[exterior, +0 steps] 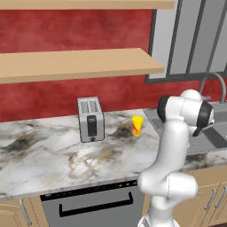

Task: Move any existing items from the left basin to the right basin for drying. Then move the cup from the counter to the left basin of the sink for washing.

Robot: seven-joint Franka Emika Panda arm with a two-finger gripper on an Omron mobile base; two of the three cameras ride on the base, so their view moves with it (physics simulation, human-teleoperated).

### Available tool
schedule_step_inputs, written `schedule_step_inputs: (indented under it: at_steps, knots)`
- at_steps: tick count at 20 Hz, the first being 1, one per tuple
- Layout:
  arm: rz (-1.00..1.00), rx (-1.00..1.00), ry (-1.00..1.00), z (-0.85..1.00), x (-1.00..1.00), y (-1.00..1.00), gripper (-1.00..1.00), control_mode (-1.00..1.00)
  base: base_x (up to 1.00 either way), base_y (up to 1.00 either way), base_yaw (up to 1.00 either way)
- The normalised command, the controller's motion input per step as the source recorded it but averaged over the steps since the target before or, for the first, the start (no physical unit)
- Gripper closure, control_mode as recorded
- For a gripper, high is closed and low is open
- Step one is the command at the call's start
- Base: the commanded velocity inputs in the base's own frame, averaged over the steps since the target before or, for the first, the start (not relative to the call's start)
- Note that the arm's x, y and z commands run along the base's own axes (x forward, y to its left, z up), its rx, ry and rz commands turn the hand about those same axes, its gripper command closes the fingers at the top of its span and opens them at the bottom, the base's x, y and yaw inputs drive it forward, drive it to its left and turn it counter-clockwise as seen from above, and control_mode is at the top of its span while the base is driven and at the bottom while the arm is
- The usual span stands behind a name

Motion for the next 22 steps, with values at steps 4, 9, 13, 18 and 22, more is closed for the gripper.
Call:
schedule_step_inputs:
  at_steps: [4, 9, 13, 18, 22]
  knots:
    - [-0.08, -0.01, -0.06, 0.58, -0.21, -0.29, 1.00, -1.00, 0.00, 0.00, 0.00]
    - [-0.11, 0.00, -0.04, 0.64, -0.13, -0.39, 1.00, -1.00, 0.00, 0.00, 0.00]
    - [-0.12, 0.00, -0.03, 0.70, -0.09, -0.41, 1.00, -1.00, 0.00, 0.00, 0.00]
    - [-0.13, 0.01, 0.00, 0.59, -0.09, -0.37, 1.00, -1.00, 0.00, 0.00, 0.00]
    - [-0.14, 0.04, 0.00, 0.54, -0.15, -0.32, 1.00, -1.00, 0.00, 0.00, 0.00]
